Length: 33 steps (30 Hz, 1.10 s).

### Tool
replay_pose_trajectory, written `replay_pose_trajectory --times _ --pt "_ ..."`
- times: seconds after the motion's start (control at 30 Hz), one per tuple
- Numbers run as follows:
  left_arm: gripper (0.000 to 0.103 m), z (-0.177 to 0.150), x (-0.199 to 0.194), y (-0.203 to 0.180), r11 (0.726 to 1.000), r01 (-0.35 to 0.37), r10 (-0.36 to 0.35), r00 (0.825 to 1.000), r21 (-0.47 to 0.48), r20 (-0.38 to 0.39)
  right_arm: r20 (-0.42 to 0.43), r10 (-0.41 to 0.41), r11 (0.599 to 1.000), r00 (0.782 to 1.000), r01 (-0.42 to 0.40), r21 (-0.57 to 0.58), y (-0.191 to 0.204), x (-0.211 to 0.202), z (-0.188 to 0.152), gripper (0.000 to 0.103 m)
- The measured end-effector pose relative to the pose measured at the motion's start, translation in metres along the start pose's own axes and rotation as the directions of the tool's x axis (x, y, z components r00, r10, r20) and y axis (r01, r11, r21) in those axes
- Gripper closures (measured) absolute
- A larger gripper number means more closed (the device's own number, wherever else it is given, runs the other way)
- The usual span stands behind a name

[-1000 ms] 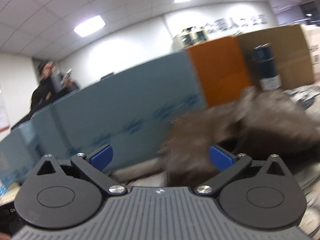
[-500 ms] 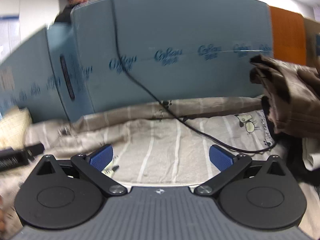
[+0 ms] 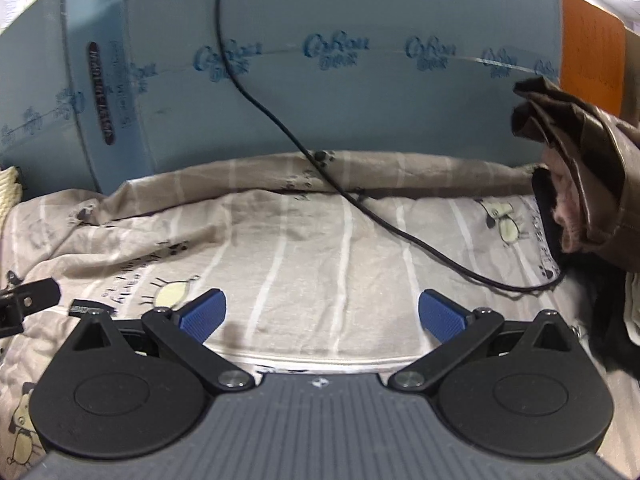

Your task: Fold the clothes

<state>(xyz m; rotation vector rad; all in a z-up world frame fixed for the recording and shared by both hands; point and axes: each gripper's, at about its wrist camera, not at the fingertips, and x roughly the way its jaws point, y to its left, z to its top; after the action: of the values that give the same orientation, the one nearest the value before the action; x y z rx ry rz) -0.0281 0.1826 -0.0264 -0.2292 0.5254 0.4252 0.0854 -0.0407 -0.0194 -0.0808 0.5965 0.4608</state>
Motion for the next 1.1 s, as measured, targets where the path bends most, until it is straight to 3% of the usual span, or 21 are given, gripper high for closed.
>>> replay_pose_trajectory --times 0.33,0.73,0.97,1.1 --pt "0.0 0.001 0.008 0.006 0.998 0.024 -0.027 0.999 -0.063 -0.046 -0.041 0.0 1.0 0.999 0.001 0.019 -0.005 0.008 -0.005 0.0" --pt "0.0 0.005 -0.007 0.008 0.997 0.015 -0.015 1.0 -0.075 -0.001 -0.027 0.051 0.999 0.998 -0.051 0.003 0.002 0.001 -0.006 0.0" --pt "0.0 0.009 -0.036 0.0 0.99 0.099 -0.092 0.993 -0.097 0.079 0.021 0.067 0.997 0.998 -0.068 0.036 0.001 -0.025 -0.005 0.0" --pt "0.0 0.009 -0.053 -0.009 0.978 0.197 -0.187 0.974 -0.069 0.131 0.065 0.029 0.995 0.997 -0.035 0.09 -0.01 -0.051 -0.004 0.0"
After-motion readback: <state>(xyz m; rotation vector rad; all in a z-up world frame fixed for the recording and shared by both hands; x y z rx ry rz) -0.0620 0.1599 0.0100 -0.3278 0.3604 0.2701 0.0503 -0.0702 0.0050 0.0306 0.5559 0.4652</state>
